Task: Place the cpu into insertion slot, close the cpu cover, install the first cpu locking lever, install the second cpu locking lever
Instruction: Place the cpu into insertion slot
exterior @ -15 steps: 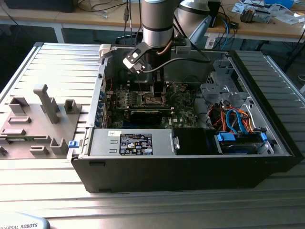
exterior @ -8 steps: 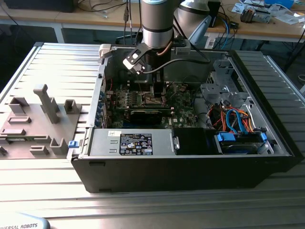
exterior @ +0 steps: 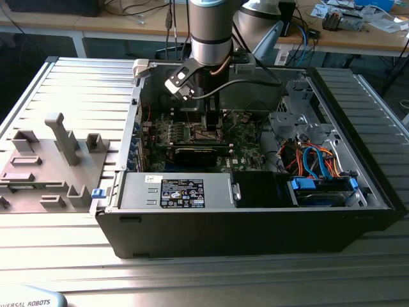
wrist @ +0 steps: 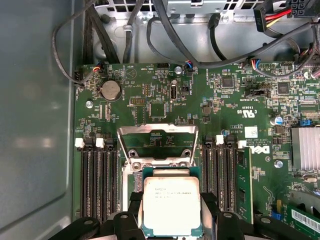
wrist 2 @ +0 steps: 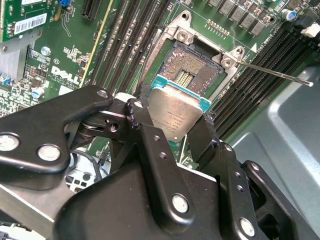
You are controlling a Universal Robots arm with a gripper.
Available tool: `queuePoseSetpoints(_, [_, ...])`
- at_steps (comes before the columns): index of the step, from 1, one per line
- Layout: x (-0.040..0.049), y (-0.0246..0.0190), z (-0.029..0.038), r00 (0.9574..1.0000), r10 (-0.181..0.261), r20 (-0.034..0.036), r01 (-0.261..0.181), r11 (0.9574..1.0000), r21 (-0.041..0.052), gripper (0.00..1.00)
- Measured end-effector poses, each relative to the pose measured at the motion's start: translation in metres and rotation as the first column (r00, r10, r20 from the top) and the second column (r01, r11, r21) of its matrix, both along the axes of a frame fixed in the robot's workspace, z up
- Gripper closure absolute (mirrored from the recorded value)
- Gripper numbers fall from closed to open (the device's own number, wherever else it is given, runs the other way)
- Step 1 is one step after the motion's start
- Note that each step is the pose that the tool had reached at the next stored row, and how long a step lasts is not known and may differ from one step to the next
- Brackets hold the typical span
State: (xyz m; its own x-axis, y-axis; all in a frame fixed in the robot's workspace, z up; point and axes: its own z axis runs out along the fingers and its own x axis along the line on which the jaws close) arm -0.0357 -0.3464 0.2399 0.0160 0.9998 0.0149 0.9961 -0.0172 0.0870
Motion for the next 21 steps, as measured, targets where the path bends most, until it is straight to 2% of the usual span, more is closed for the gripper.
queuePoseSetpoints(21, [0.0, 0.0, -0.0035, 1.0, 0.0, 0.0, 0.0, 1.0, 0.0, 0.46])
